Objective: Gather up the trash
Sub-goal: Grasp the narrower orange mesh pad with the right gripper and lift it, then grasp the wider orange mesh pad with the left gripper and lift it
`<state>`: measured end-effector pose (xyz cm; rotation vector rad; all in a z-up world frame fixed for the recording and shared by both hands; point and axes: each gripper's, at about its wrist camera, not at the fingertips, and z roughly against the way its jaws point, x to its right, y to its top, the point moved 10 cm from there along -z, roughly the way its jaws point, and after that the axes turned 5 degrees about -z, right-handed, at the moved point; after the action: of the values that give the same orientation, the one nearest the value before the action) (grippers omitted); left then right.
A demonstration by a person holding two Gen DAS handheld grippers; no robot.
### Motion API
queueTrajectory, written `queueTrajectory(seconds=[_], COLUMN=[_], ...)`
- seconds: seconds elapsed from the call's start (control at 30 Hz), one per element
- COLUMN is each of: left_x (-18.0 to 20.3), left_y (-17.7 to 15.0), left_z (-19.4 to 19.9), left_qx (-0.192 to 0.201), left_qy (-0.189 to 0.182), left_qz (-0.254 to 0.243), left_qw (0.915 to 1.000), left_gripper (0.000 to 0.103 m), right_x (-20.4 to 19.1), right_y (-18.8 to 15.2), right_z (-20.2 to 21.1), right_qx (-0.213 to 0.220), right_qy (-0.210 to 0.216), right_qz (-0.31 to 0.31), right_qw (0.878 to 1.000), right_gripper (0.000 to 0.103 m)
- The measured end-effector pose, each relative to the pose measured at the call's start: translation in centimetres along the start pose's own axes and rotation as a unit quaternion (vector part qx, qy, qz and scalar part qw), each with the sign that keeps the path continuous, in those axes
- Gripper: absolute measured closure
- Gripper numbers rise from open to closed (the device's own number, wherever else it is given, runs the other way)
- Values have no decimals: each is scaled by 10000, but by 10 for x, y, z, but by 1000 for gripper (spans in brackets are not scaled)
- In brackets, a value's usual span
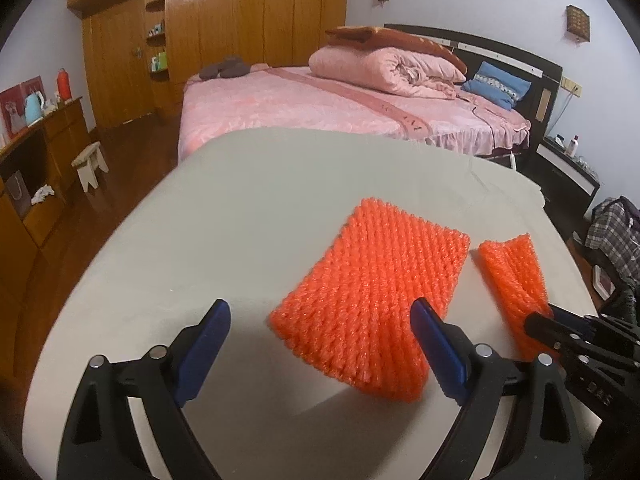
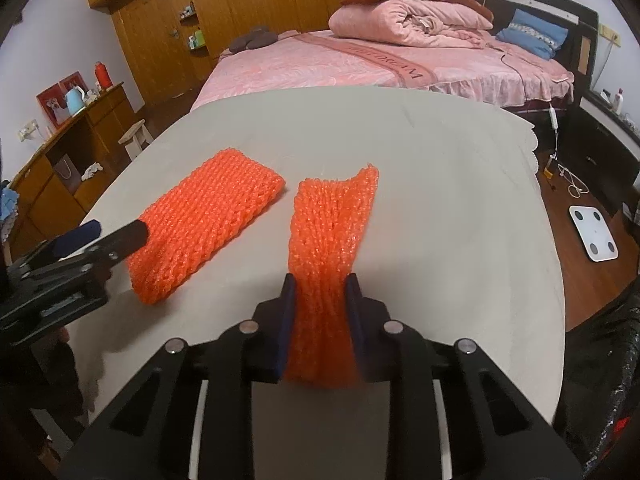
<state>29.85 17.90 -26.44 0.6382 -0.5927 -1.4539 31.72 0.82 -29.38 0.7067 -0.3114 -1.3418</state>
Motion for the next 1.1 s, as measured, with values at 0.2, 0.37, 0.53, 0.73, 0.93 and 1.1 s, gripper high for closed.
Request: queueTrajectory(seconds=[0.2, 0.37, 0.53, 0.73, 0.93, 1.1], left_x=[6, 4, 10, 33, 51, 56], left_y=[-10, -17, -18, -13, -4, 4], left_z=[-20, -24, -24, -19, -10, 4], left_qx=[-384, -524, -528, -408, -146, 28], left_qy=[-88, -257, -432, -817, -802, -683], left_qz=[-1, 171, 131, -72, -301, -307], left_qw=[9992, 9981, 9976, 9958, 9962, 9972], left_gripper=[13, 13, 22, 66, 80, 80], right_x=[0, -2, -3, -2, 1, 8], right_y=[-2, -2, -3, -2, 1, 7], right_z=[-1, -2, -2, -3, 3, 17], right_qx=[22, 41, 36, 38, 64, 192], right_qy=[21, 21, 18, 31, 56, 73], right_qz=[-20, -12, -19, -34, -39, -150], right_qw=[10000, 10000, 10000, 10000, 10000, 9997], right_gripper=[79, 78, 77, 77, 81, 83])
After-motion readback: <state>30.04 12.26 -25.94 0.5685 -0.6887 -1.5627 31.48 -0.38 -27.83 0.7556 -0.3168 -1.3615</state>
